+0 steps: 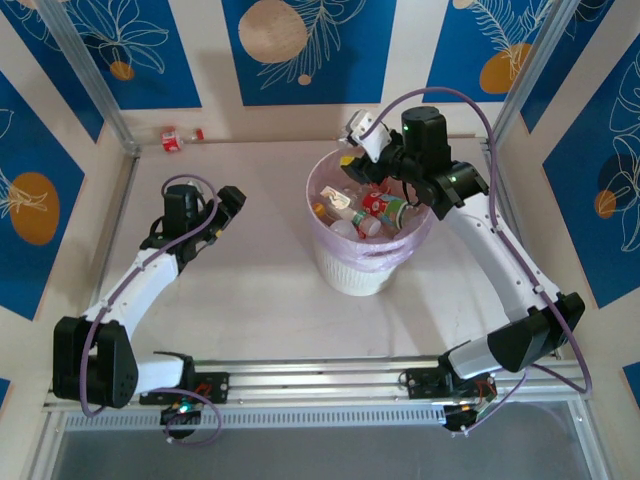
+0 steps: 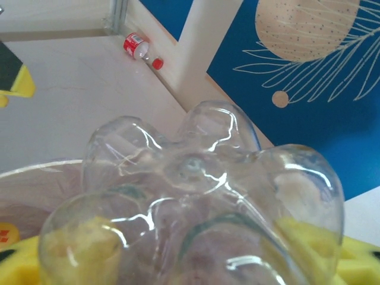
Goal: Put the plastic bottles in the bin
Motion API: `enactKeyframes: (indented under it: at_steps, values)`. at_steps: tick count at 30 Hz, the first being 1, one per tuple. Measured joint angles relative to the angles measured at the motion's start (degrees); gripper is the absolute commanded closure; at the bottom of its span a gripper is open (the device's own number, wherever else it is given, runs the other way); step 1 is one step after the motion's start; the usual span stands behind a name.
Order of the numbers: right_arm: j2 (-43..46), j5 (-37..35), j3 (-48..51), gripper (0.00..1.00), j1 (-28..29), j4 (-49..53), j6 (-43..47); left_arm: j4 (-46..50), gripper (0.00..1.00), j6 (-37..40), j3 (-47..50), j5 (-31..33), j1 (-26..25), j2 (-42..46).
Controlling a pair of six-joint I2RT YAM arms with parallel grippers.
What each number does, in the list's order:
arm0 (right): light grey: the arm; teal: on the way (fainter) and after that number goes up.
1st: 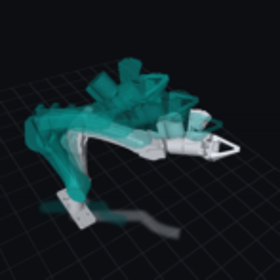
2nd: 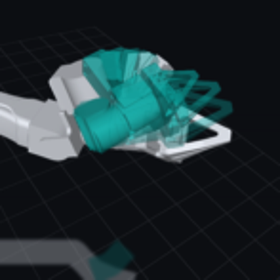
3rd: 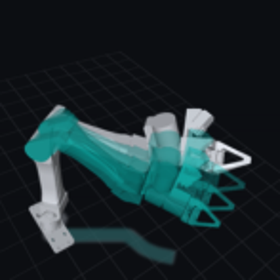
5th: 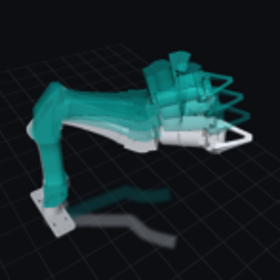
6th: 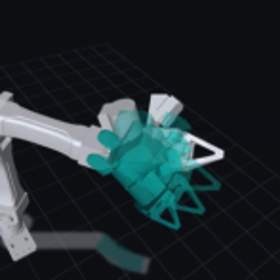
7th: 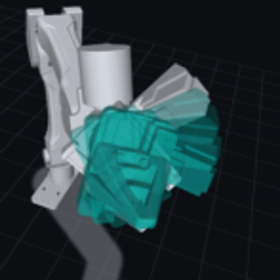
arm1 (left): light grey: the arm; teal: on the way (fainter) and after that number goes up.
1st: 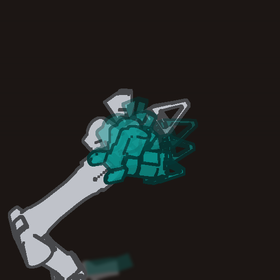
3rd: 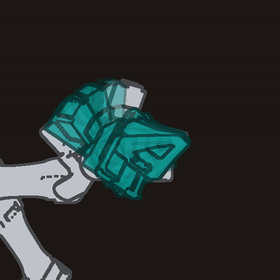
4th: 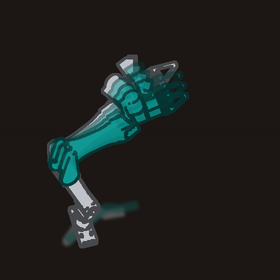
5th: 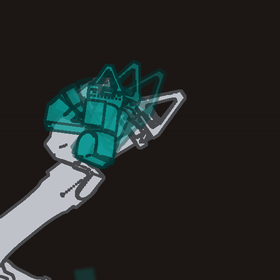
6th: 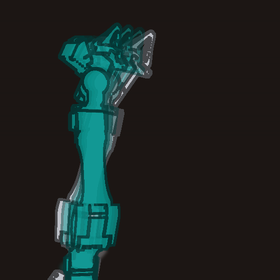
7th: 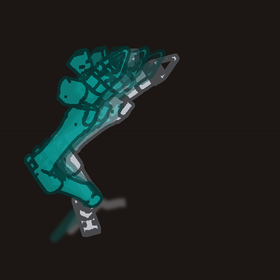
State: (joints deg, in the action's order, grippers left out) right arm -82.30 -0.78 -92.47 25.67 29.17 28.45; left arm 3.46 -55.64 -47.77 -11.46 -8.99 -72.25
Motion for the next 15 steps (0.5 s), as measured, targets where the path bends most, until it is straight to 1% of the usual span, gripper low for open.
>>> enactKeyframes:
  at_steps: [9, 14, 15]
  values:
    - [0.0, 2.8, -3.2, 0.30, 0.2, 3.6, -2.6, -0.1, 0.03, 0.0, 0.5, 0.0, 0.0, 0.0]
    - [-0.2, 5.9, -5.6, 0.37, -0.8, 5.0, -7.3, -0.9, 0.03, 0.0, 0.8, 0.0, 0.3, 0.0]
    - [-0.3, 6.8, -6.5, 0.37, -1.1, 5.2, -8.5, -0.9, 0.03, 0.0, 0.8, 0.0, 0.3, 0.0]
